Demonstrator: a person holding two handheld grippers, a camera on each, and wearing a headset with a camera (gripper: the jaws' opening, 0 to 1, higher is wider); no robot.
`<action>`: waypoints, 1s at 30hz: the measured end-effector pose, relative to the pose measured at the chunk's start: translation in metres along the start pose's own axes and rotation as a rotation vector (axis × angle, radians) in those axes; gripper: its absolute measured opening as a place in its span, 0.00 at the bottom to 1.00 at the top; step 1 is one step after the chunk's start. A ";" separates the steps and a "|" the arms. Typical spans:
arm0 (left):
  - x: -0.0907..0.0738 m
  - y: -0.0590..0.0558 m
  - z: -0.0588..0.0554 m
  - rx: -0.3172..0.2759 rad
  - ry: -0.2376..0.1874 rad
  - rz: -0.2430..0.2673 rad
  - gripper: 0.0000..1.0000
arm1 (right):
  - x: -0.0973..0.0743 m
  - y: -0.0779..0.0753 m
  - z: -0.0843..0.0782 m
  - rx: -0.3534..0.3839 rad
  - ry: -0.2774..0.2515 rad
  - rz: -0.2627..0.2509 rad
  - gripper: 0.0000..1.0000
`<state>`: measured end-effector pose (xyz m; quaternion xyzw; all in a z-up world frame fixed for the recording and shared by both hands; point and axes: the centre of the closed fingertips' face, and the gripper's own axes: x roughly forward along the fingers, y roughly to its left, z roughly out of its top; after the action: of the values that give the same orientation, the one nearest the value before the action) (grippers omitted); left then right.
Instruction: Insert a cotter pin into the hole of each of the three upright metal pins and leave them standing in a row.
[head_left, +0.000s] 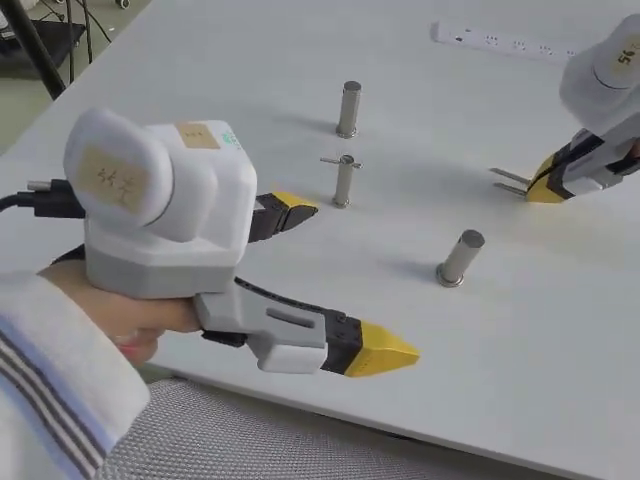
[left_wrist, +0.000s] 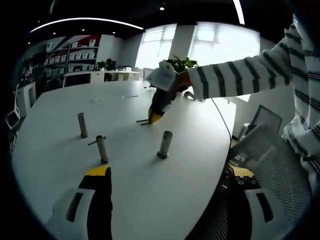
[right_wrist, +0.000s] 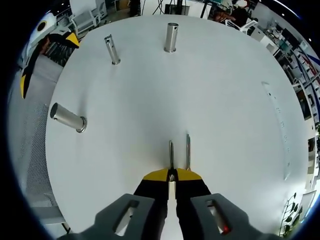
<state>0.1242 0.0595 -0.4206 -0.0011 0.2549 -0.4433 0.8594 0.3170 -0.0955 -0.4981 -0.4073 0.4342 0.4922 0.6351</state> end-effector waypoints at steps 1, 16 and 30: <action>0.000 0.000 0.000 -0.001 0.001 0.001 0.95 | 0.000 -0.001 0.000 0.010 0.006 0.007 0.00; 0.002 0.009 0.006 -0.026 -0.003 0.027 0.92 | -0.001 0.000 0.000 0.055 -0.054 0.027 0.00; 0.001 0.009 0.003 -0.011 0.009 0.062 0.93 | -0.005 0.000 0.004 0.011 -0.024 -0.024 0.00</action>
<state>0.1330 0.0640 -0.4205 0.0039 0.2611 -0.4149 0.8716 0.3170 -0.0929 -0.4917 -0.4031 0.4240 0.4872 0.6484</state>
